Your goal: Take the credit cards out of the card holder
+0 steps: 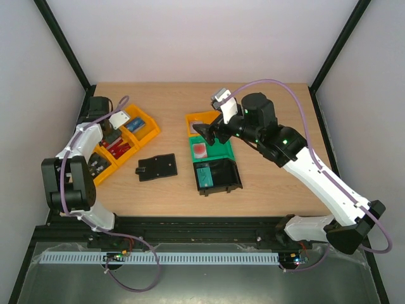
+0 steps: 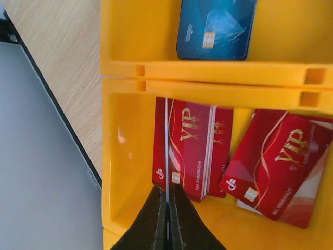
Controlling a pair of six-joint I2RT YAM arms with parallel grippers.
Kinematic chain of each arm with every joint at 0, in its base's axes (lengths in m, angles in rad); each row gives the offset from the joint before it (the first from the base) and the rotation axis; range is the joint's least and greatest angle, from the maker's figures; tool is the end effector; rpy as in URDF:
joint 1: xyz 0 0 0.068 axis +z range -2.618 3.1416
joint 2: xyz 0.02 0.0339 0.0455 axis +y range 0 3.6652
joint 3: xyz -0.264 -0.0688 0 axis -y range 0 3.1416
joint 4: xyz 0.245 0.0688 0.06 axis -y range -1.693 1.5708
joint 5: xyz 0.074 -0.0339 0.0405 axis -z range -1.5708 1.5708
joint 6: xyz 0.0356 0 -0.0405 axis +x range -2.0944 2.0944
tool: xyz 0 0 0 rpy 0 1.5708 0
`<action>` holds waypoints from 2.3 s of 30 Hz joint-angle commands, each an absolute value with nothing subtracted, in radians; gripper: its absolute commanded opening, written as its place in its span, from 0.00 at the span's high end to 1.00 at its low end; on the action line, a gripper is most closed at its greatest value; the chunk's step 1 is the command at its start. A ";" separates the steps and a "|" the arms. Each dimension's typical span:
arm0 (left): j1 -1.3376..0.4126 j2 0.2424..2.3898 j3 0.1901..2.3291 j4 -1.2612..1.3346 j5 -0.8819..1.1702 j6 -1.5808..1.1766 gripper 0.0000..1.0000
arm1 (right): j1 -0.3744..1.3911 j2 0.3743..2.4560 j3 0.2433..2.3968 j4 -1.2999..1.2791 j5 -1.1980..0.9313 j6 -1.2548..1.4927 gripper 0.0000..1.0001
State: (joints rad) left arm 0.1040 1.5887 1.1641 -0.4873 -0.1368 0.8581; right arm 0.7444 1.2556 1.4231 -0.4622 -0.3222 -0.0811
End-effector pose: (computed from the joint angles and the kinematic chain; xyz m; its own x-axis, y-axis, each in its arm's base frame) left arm 0.3372 0.0401 0.2448 -0.6548 0.6853 -0.3187 0.4734 0.7007 0.5337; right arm 0.1930 0.1932 0.4332 -0.1428 -0.2360 -0.9612 -0.8800 0.4748 0.0142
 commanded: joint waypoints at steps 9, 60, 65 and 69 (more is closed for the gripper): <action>0.123 1.640 1.092 -0.329 -0.209 0.951 0.98 | 0.746 1.218 1.410 -0.423 -0.331 -0.090 0.01; -0.054 1.043 0.668 -0.476 0.308 -0.476 0.12 | 0.883 1.896 1.566 -0.489 -0.284 0.444 0.31; -0.054 1.140 0.621 -0.389 0.301 -0.462 0.01 | 0.901 2.031 1.631 -0.521 -0.279 0.440 0.34; -0.049 1.213 0.574 -0.317 0.344 -0.462 0.01 | 0.909 2.127 1.683 -0.554 -0.300 0.435 0.34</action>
